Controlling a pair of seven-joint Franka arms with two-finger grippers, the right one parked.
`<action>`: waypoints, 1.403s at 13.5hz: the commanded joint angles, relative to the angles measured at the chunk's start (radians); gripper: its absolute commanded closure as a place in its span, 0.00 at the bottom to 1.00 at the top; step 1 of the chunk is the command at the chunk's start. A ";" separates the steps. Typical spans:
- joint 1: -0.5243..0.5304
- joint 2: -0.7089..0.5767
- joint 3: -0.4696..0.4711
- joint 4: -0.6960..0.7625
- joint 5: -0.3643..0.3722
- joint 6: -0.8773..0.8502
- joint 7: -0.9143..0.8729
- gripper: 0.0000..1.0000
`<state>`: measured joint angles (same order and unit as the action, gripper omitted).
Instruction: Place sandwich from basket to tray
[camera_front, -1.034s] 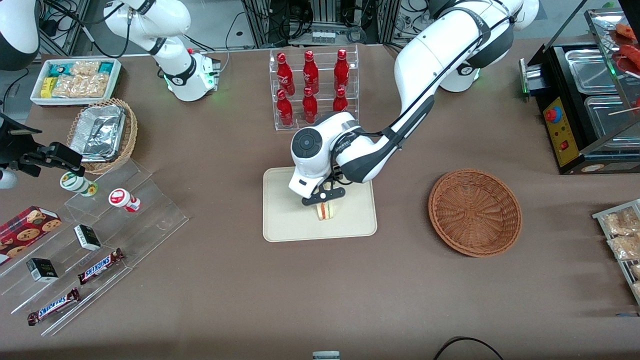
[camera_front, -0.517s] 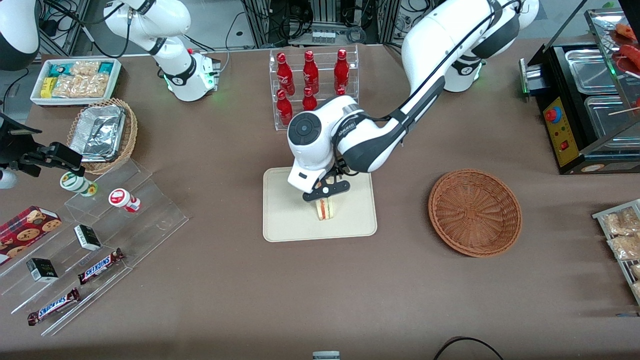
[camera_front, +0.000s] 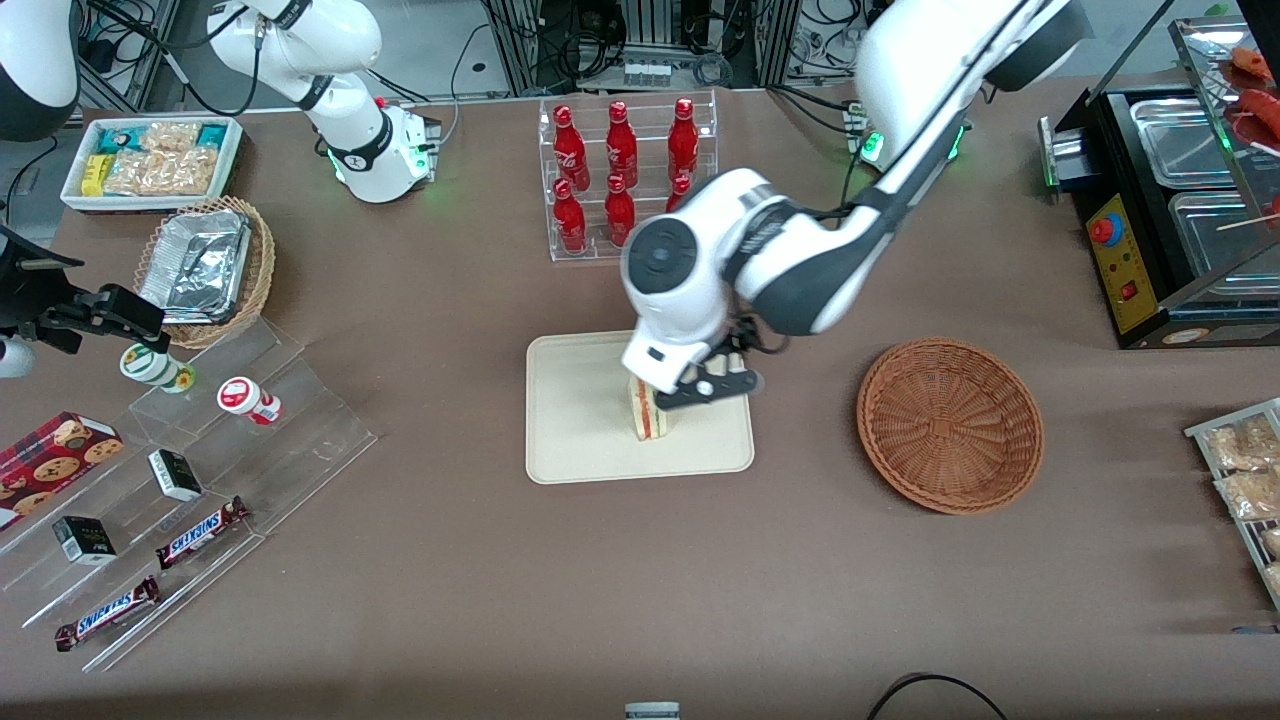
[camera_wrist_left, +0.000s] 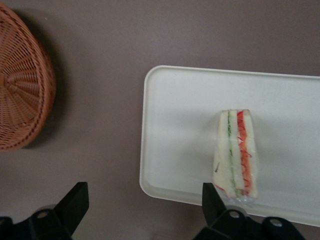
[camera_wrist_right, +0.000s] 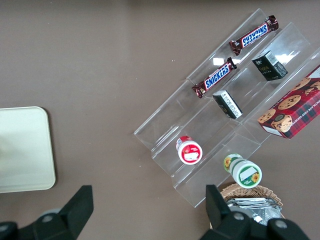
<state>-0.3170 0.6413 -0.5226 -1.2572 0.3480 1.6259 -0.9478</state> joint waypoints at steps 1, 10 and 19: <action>0.110 -0.127 -0.011 -0.125 -0.063 -0.006 0.195 0.00; 0.329 -0.299 -0.011 -0.254 -0.193 -0.009 0.520 0.00; 0.305 -0.571 0.335 -0.406 -0.339 -0.135 0.984 0.00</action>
<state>0.0126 0.1332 -0.2428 -1.6219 0.0291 1.5222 -0.0268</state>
